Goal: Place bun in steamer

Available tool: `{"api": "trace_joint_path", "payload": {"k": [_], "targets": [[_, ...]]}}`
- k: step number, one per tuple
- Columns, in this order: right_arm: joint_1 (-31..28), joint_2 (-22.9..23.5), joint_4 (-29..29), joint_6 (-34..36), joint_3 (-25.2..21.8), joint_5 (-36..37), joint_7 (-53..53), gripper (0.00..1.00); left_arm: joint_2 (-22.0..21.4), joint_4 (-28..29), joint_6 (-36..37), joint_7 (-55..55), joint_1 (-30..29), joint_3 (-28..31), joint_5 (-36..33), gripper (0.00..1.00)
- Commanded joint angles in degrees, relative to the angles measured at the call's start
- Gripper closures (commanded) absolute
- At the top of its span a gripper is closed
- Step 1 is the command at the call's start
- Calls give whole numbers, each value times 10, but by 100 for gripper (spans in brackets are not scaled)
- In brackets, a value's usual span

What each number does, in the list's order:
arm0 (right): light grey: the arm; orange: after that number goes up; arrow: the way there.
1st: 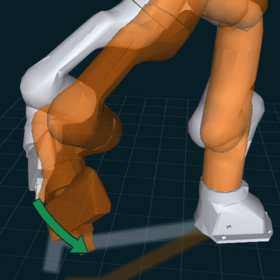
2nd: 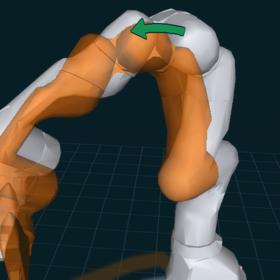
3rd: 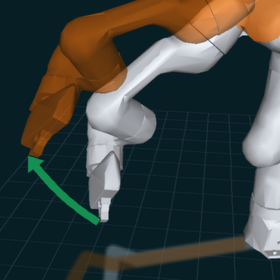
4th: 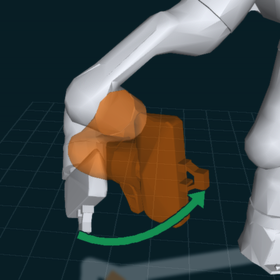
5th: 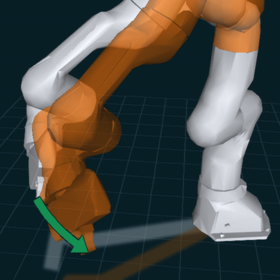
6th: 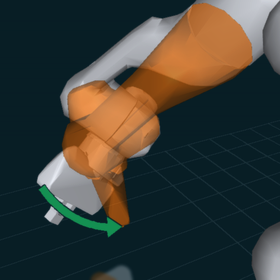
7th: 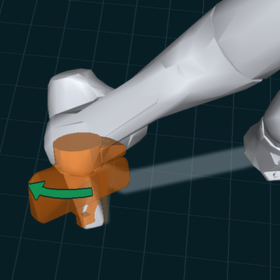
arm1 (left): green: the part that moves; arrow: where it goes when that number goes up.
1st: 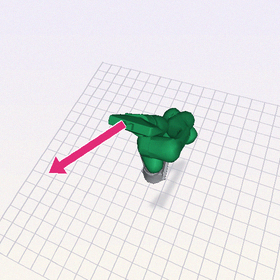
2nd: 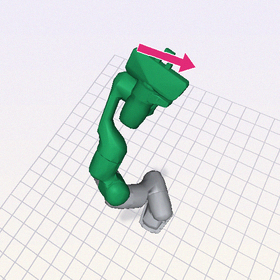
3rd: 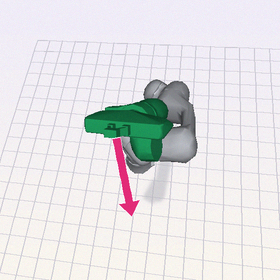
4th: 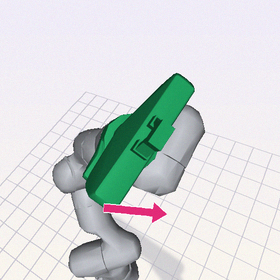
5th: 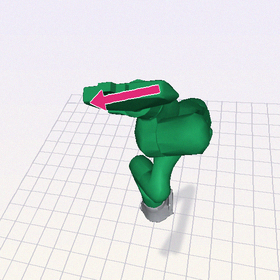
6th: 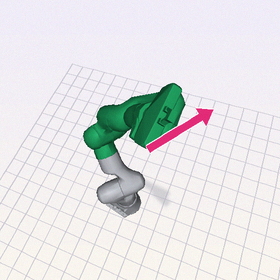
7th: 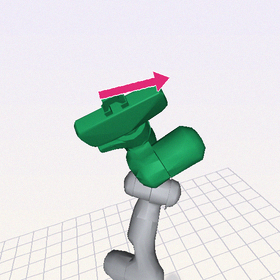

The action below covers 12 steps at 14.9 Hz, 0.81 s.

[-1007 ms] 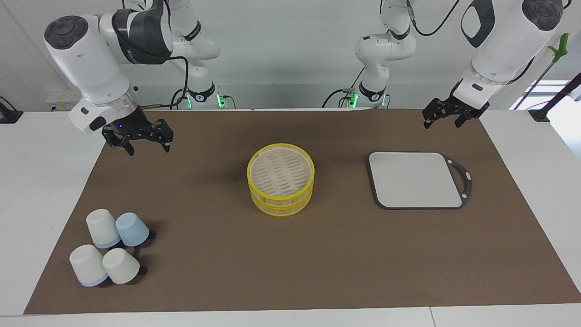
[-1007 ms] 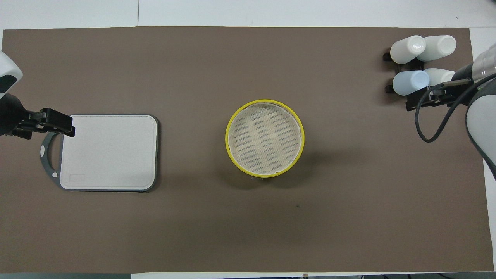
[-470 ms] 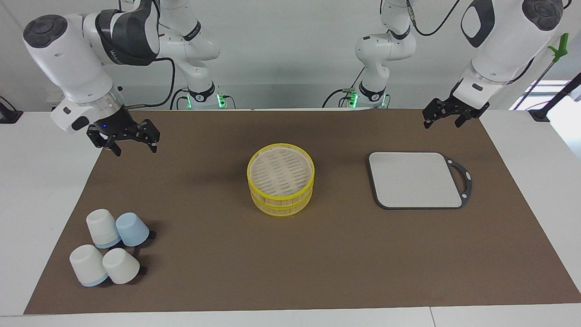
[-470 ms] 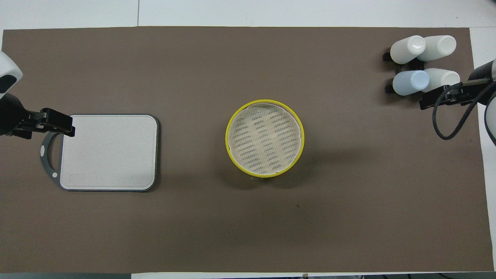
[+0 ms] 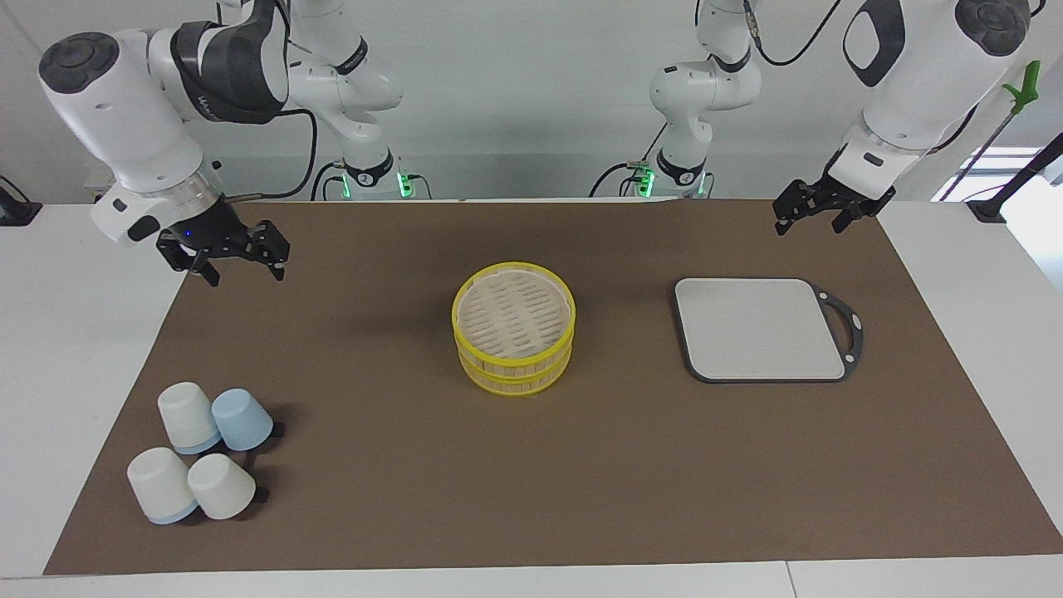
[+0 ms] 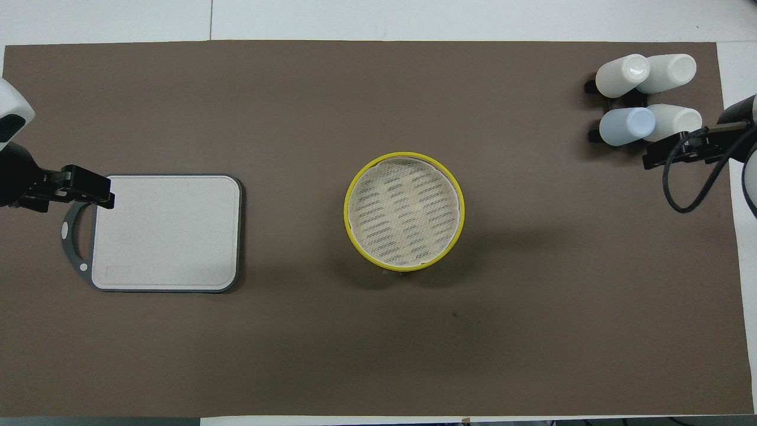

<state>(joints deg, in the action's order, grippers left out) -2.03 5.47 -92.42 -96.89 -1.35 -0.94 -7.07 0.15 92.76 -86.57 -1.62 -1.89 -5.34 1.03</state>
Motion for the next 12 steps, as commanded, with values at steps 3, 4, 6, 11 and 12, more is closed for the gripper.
{"api": "trace_joint_path", "payload": {"k": [3,4,6,11,12], "targets": [[-12,-9,-14,-16,6,3,-10,0,-14,17,-11,6,-8,-6,-9,0],[-12,-9,-14,-16,6,4,-12,0,-14,17,-11,6,-8,-6,-9,0],[-11,-9,-14,-16,6,4,-12,0,-14,17,-11,6,-8,-6,-9,0],[-11,-9,-14,-12,6,12,-40,0,-14,17,-11,6,-8,-6,-9,0],[-11,-9,-14,-13,6,23,-45,0,-14,17,-11,6,-8,-6,-9,0]]}}
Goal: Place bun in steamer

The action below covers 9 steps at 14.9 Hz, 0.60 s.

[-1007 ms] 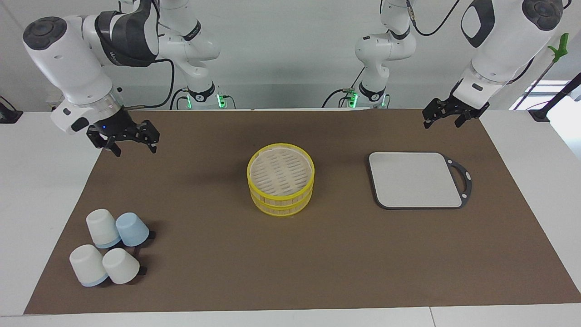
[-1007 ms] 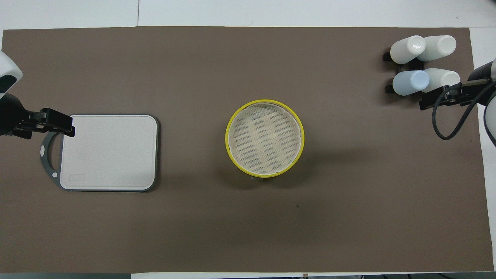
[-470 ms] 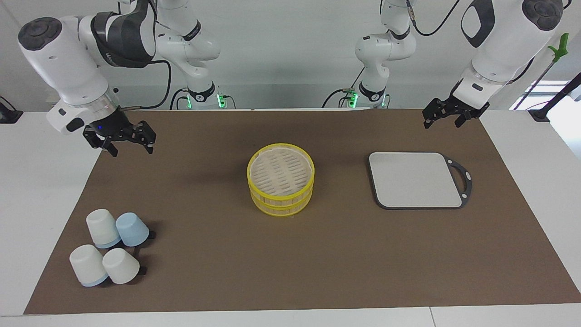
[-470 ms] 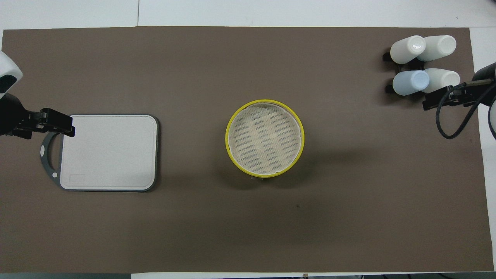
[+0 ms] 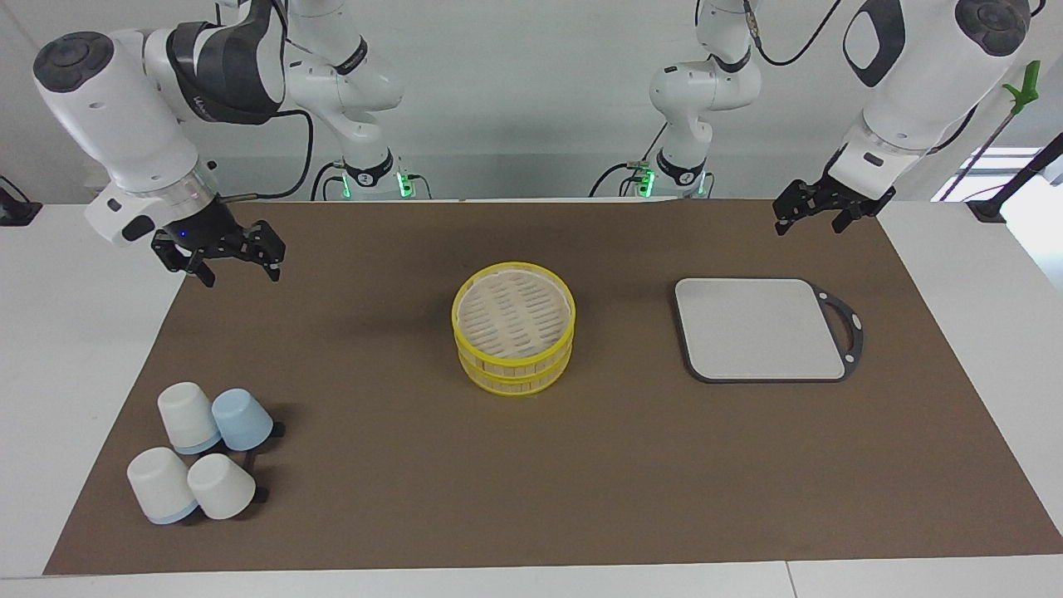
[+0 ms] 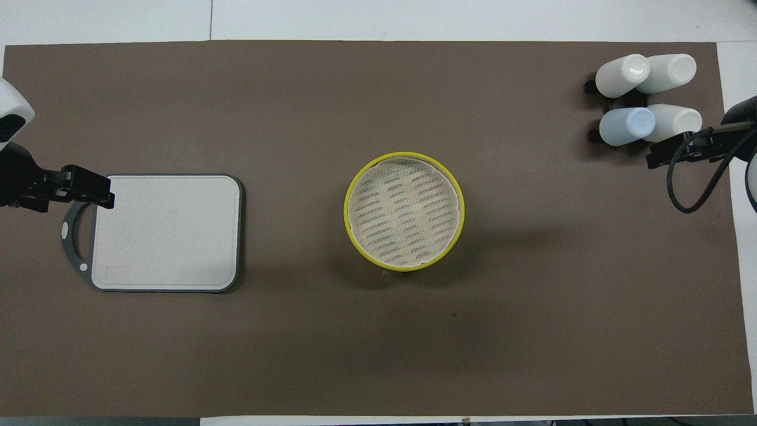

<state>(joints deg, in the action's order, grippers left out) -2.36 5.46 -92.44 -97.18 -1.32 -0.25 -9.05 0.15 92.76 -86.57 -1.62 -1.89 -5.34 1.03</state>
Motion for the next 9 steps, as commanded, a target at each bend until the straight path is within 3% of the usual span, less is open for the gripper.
{"api": "trace_joint_path", "payload": {"k": [1,9], "targets": [[-8,-9,-14,-11,6,18,-26,0,-14,18,-11,6,-8,-6,-9,0],[-8,-9,-14,-6,7,8,-2,0,-13,17,-11,6,-8,-6,-9,0]]}}
